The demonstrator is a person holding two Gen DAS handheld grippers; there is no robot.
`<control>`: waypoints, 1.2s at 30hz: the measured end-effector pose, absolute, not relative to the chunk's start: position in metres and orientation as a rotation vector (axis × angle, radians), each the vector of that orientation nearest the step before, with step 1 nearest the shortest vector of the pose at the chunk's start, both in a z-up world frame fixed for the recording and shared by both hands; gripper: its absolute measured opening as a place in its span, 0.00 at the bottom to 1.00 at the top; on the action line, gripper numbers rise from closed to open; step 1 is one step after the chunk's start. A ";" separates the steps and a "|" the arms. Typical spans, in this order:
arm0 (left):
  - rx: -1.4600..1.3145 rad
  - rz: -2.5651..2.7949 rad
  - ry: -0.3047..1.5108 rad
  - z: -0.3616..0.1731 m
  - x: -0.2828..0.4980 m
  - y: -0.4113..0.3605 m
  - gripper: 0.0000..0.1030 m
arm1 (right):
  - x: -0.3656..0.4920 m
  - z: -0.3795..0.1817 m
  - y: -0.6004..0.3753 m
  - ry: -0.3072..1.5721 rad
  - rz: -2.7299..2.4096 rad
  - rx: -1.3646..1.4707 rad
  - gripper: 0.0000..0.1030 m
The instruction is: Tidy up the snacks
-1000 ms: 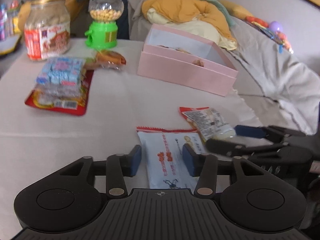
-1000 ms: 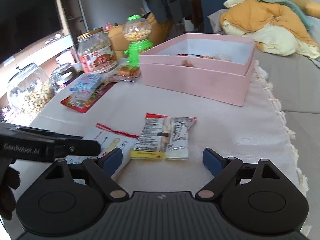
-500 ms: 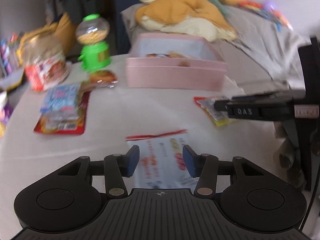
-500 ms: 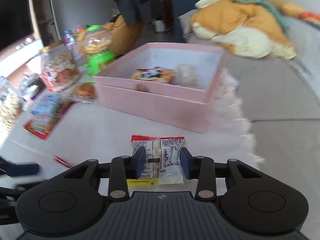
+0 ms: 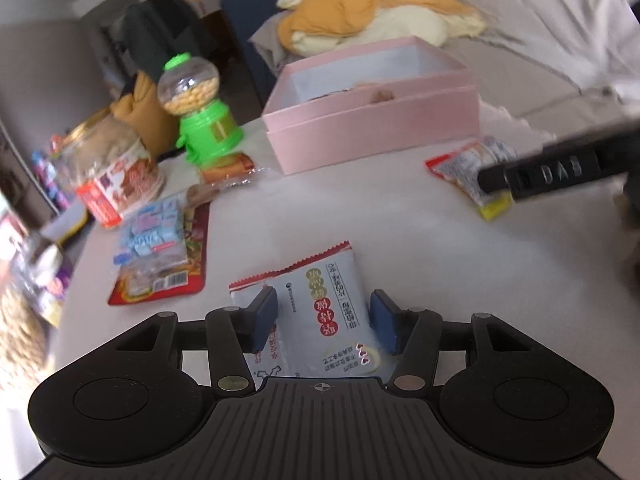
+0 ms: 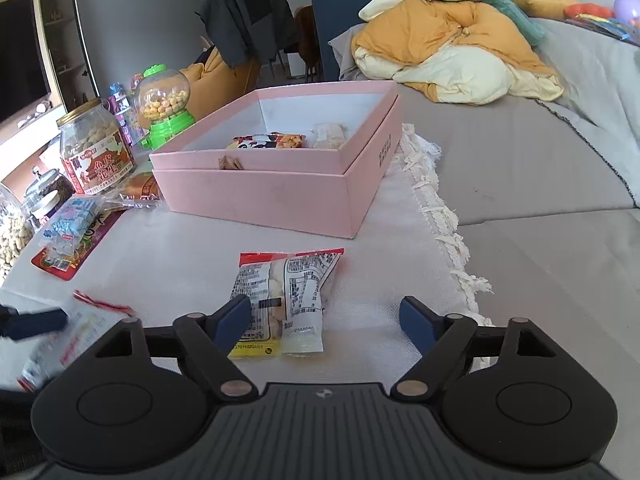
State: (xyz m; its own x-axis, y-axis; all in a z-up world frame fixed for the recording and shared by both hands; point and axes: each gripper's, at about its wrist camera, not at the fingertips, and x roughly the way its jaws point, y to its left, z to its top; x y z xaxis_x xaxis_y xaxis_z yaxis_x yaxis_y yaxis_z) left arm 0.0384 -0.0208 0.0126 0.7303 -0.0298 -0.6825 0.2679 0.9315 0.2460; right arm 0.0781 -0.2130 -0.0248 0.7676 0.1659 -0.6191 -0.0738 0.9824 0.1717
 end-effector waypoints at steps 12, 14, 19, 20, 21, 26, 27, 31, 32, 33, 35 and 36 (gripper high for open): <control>0.152 -0.218 0.710 0.020 0.033 0.003 0.85 | 0.078 -0.025 -0.216 0.685 0.144 0.154 0.85; 0.175 -0.157 0.721 0.019 0.034 0.009 0.85 | 0.077 -0.025 -0.216 0.685 0.144 0.156 0.85; 0.102 -0.135 0.788 0.006 0.047 0.031 0.88 | 0.077 -0.025 -0.217 0.686 0.146 0.155 0.86; 0.084 -0.140 0.788 0.006 0.049 0.034 0.88 | 0.076 -0.025 -0.217 0.685 0.149 0.157 0.86; 0.069 -0.147 0.788 0.006 0.050 0.035 0.88 | 0.076 -0.025 -0.218 0.685 0.154 0.159 0.87; 0.071 -0.193 0.774 0.008 0.041 0.031 0.79 | 0.073 -0.023 -0.220 0.671 0.185 0.179 0.89; 0.081 -0.204 0.766 0.006 0.038 0.029 0.79 | 0.074 -0.022 -0.220 0.667 0.185 0.177 0.89; 0.084 -0.205 0.730 0.001 0.033 0.029 0.80 | 0.087 -0.022 -0.207 0.716 0.190 0.113 0.89; 0.082 -0.204 0.724 0.001 0.032 0.029 0.80 | 0.089 -0.022 -0.203 0.719 0.185 0.092 0.88; 0.081 -0.205 0.717 0.000 0.031 0.029 0.80 | 0.091 -0.021 -0.199 0.724 0.181 0.071 0.85; 0.080 -0.208 0.709 0.000 0.029 0.029 0.80 | 0.093 -0.019 -0.187 0.737 0.187 0.029 0.75; 0.076 -0.210 0.708 0.000 0.029 0.030 0.80 | 0.094 -0.017 -0.182 0.744 0.202 0.011 0.71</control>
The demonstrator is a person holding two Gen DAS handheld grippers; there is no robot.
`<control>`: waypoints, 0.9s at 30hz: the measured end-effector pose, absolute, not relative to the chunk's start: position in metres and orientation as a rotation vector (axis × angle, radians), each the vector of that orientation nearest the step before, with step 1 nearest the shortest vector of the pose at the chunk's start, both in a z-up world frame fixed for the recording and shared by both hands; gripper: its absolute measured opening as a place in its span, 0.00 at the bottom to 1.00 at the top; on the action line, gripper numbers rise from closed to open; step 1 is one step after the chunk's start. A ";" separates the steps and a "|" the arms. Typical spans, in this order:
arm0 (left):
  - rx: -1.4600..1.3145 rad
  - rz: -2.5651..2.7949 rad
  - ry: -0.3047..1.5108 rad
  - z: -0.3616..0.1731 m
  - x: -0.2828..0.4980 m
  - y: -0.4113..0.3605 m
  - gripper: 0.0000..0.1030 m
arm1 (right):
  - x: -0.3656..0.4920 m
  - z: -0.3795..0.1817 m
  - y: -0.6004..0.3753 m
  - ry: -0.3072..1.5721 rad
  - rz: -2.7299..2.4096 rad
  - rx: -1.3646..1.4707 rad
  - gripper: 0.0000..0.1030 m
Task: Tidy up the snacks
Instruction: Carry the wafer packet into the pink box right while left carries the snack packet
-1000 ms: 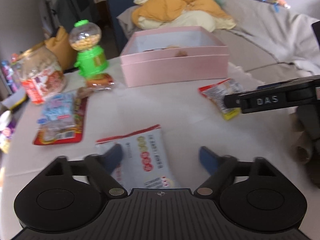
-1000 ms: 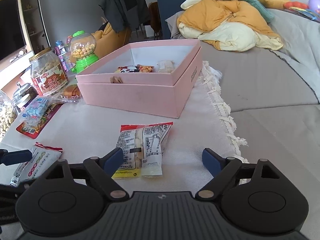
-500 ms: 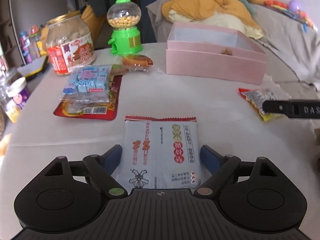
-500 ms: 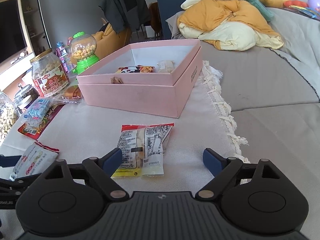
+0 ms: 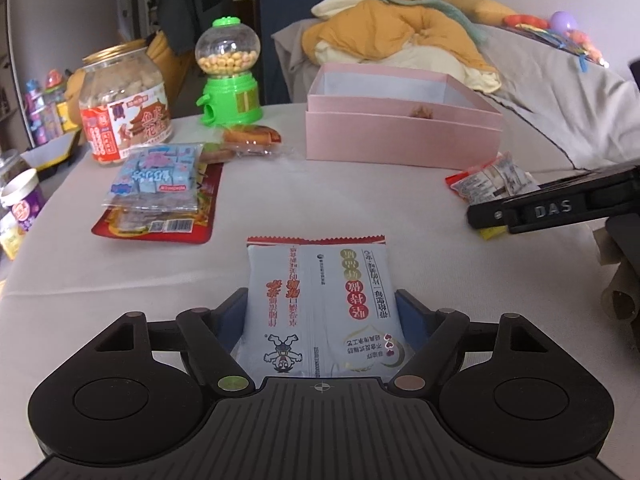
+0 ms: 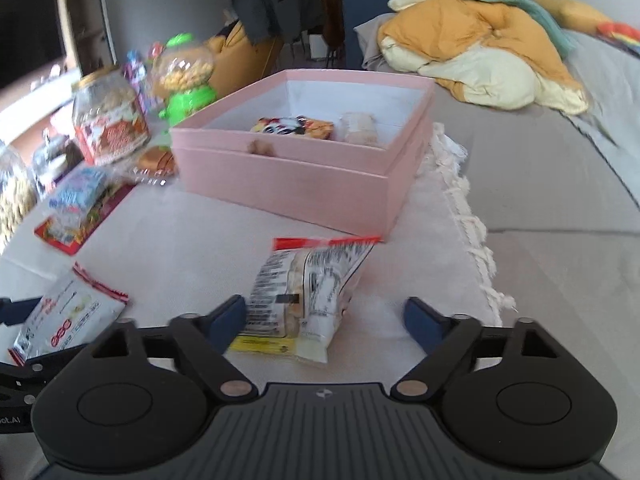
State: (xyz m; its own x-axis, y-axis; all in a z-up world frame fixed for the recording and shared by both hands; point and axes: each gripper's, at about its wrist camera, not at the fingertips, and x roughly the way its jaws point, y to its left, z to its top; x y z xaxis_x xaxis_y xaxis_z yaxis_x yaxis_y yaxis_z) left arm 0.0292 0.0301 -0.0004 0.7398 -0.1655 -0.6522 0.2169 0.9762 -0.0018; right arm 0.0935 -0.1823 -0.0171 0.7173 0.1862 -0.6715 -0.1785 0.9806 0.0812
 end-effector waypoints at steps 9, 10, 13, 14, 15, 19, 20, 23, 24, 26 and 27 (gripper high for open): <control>0.063 -0.214 0.695 -0.001 0.027 0.032 0.80 | 0.125 -0.013 -0.155 0.860 0.199 0.061 0.90; 0.063 -0.214 0.694 -0.001 0.027 0.032 0.80 | 0.126 -0.014 -0.152 0.855 0.185 0.057 0.90; 0.062 -0.216 0.690 -0.002 0.027 0.033 0.80 | 0.123 -0.018 -0.143 0.830 0.160 -0.005 0.87; 0.061 -0.216 0.689 -0.002 0.027 0.033 0.80 | 0.119 -0.019 -0.142 0.811 0.156 -0.024 0.85; 0.061 -0.216 0.688 -0.002 0.027 0.033 0.80 | 0.117 -0.018 -0.143 0.801 0.159 -0.027 0.79; 0.061 -0.216 0.688 -0.002 0.027 0.033 0.80 | 0.104 -0.010 -0.154 0.791 0.180 -0.043 0.55; 0.061 -0.217 0.687 -0.002 0.027 0.034 0.80 | 0.100 -0.009 -0.158 0.795 0.186 -0.047 0.54; 0.059 -0.217 0.685 -0.002 0.027 0.034 0.80 | 0.087 -0.004 -0.169 0.798 0.199 -0.056 0.52; 0.060 -0.216 0.686 -0.002 0.027 0.034 0.80 | 0.082 -0.002 -0.172 0.795 0.203 -0.057 0.52; 0.061 -0.216 0.686 -0.002 0.027 0.034 0.80 | 0.072 0.003 -0.178 0.784 0.210 -0.057 0.52; 0.061 -0.216 0.686 -0.002 0.027 0.034 0.80 | 0.069 0.006 -0.180 0.778 0.214 -0.057 0.51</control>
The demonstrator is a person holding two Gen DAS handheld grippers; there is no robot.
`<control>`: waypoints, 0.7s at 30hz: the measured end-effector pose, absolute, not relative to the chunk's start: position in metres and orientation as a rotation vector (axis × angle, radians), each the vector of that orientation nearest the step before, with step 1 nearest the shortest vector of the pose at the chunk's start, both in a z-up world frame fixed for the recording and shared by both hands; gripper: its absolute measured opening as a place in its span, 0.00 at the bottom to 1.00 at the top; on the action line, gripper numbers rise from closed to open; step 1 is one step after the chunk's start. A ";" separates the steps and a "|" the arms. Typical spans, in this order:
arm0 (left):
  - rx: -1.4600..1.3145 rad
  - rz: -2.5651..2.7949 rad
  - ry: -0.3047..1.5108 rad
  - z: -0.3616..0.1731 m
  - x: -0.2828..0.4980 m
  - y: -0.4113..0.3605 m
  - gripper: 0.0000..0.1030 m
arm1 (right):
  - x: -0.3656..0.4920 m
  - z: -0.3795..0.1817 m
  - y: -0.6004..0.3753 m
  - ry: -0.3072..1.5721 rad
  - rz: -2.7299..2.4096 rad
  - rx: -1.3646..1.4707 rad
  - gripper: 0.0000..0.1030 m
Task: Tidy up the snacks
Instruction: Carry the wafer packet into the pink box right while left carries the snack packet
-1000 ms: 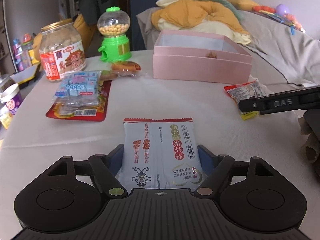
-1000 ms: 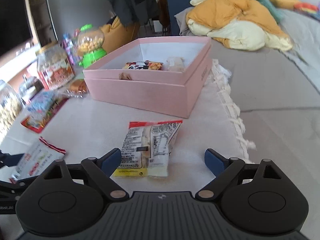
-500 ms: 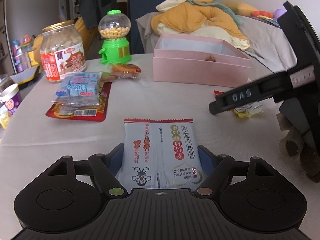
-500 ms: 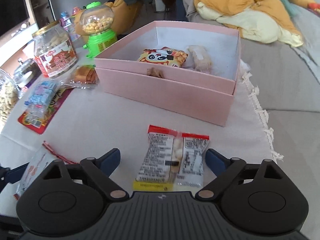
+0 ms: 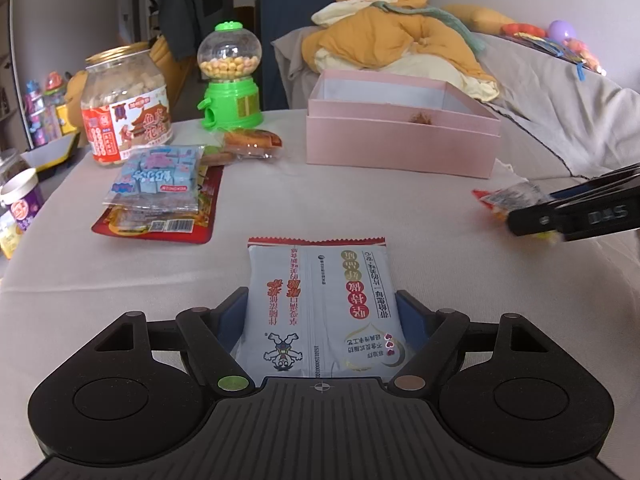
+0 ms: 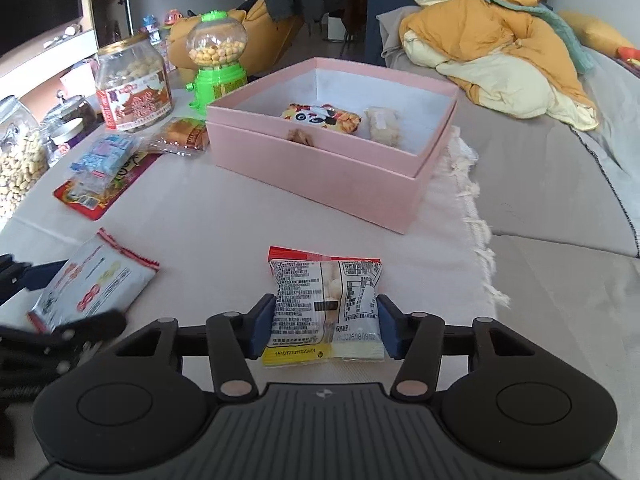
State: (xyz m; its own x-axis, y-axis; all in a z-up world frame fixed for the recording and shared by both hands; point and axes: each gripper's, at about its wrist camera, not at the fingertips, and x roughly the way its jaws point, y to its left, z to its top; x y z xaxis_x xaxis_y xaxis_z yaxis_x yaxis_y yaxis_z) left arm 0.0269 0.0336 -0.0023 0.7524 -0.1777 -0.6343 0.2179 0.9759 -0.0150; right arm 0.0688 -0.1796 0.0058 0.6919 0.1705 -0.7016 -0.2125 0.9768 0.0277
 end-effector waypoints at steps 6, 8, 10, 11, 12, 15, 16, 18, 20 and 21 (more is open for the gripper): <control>0.020 -0.221 0.671 0.000 0.024 0.039 0.79 | 0.049 0.025 -0.190 0.718 0.250 -0.050 0.51; 0.008 -0.240 0.650 0.004 0.022 0.040 0.79 | 0.045 0.030 -0.194 0.703 0.256 -0.048 0.51; -0.009 -0.258 0.629 0.010 0.020 0.040 0.79 | 0.042 0.033 -0.199 0.694 0.260 -0.046 0.51; -0.013 -0.266 0.616 0.015 0.021 0.040 0.79 | 0.042 0.033 -0.202 0.693 0.260 -0.042 0.51; -0.020 -0.273 0.595 0.023 0.023 0.040 0.79 | 0.042 0.033 -0.205 0.692 0.261 -0.037 0.51; -0.055 -0.314 0.511 0.055 0.043 0.037 0.79 | 0.043 0.032 -0.215 0.683 0.271 -0.016 0.51; -0.060 -0.333 0.486 0.067 0.055 0.034 0.79 | 0.045 0.031 -0.217 0.679 0.269 -0.013 0.51; -0.059 -0.387 0.470 0.089 0.090 0.017 0.79 | 0.052 0.027 -0.221 0.680 0.260 -0.004 0.51; -0.077 -0.453 0.485 0.101 0.131 -0.004 0.79 | 0.060 0.024 -0.224 0.689 0.256 0.021 0.51; -0.102 -0.479 0.503 0.102 0.153 -0.013 0.80 | 0.065 0.022 -0.225 0.695 0.257 0.036 0.51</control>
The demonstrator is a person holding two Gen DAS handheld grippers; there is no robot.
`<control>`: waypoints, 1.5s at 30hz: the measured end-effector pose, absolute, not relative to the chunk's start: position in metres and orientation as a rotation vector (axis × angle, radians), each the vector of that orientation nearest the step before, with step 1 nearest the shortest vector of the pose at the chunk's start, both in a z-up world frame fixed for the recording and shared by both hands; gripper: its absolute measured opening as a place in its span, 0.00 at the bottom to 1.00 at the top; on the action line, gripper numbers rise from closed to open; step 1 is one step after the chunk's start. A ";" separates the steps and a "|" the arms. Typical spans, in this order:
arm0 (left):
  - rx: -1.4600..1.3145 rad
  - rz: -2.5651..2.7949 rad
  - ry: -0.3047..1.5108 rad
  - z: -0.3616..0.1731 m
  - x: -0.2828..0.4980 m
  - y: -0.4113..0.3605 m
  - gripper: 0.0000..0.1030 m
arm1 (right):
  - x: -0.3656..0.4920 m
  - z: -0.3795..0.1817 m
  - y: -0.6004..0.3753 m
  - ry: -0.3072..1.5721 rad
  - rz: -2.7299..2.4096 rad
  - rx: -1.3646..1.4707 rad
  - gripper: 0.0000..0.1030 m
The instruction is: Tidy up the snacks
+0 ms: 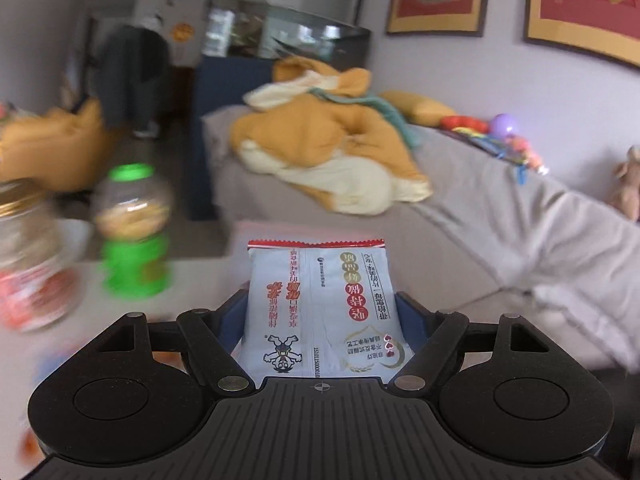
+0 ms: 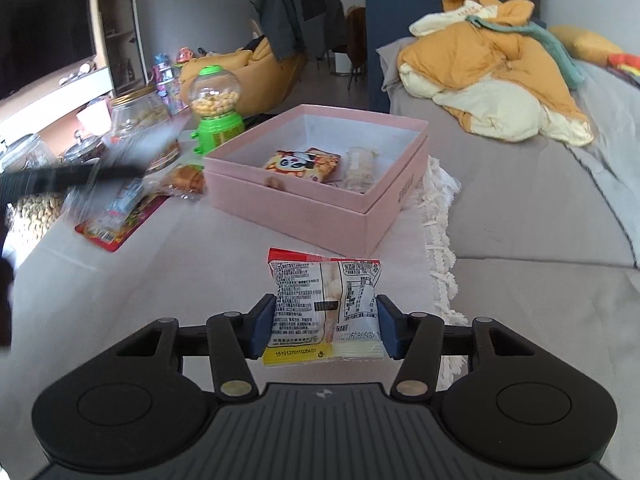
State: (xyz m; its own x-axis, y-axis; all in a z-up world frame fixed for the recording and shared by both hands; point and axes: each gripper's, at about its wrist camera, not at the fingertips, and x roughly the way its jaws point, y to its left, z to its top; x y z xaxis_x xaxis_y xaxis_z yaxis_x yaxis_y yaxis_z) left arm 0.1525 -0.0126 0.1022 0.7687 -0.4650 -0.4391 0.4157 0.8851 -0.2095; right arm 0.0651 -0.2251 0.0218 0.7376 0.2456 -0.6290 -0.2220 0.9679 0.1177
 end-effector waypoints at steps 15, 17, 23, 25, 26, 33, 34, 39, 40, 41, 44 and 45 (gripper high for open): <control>-0.284 -0.307 0.456 0.076 0.215 0.069 0.74 | 0.088 0.049 -0.225 0.629 0.241 0.001 0.51; -0.301 -0.256 0.478 0.083 0.218 0.094 0.74 | 0.117 0.083 -0.216 0.585 0.231 -0.021 0.51; -0.180 -0.282 0.609 0.075 0.219 0.132 0.74 | 0.224 0.134 -0.176 0.606 0.165 -0.093 0.80; -0.161 -0.306 0.646 0.062 0.225 0.133 0.74 | 0.224 0.125 -0.165 0.634 0.189 -0.096 0.80; -0.180 -0.306 0.661 0.056 0.230 0.132 0.74 | 0.220 0.117 -0.159 0.646 0.216 -0.093 0.80; -0.150 -0.285 0.796 0.009 0.277 0.107 0.55 | 0.186 0.074 -0.125 0.765 0.294 -0.119 0.80; -0.188 -0.319 0.793 0.007 0.274 0.111 0.51 | 0.181 0.074 -0.123 0.770 0.304 -0.127 0.80; -0.251 -0.393 0.792 0.009 0.234 0.129 0.44 | 0.158 0.072 -0.120 0.776 0.360 -0.151 0.80; -0.258 -0.413 0.799 0.008 0.226 0.131 0.44 | 0.157 0.069 -0.116 0.777 0.376 -0.149 0.80; -0.266 -0.432 0.815 0.008 0.221 0.134 0.43 | 0.157 0.066 -0.112 0.777 0.393 -0.144 0.80; -0.333 -0.481 0.871 0.007 0.207 0.145 0.41 | 0.164 0.054 -0.092 0.804 0.437 -0.101 0.80; -0.356 -0.479 0.876 0.009 0.202 0.152 0.39 | 0.169 0.050 -0.085 0.820 0.456 -0.071 0.80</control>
State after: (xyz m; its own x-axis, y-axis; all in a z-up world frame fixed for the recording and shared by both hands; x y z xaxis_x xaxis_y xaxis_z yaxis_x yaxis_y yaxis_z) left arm 0.2018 0.1520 0.0094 0.5465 -0.5357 -0.6437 0.2519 0.8382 -0.4837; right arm 0.1692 -0.0853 0.0505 0.5913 0.3645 -0.7194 -0.4189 0.9011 0.1122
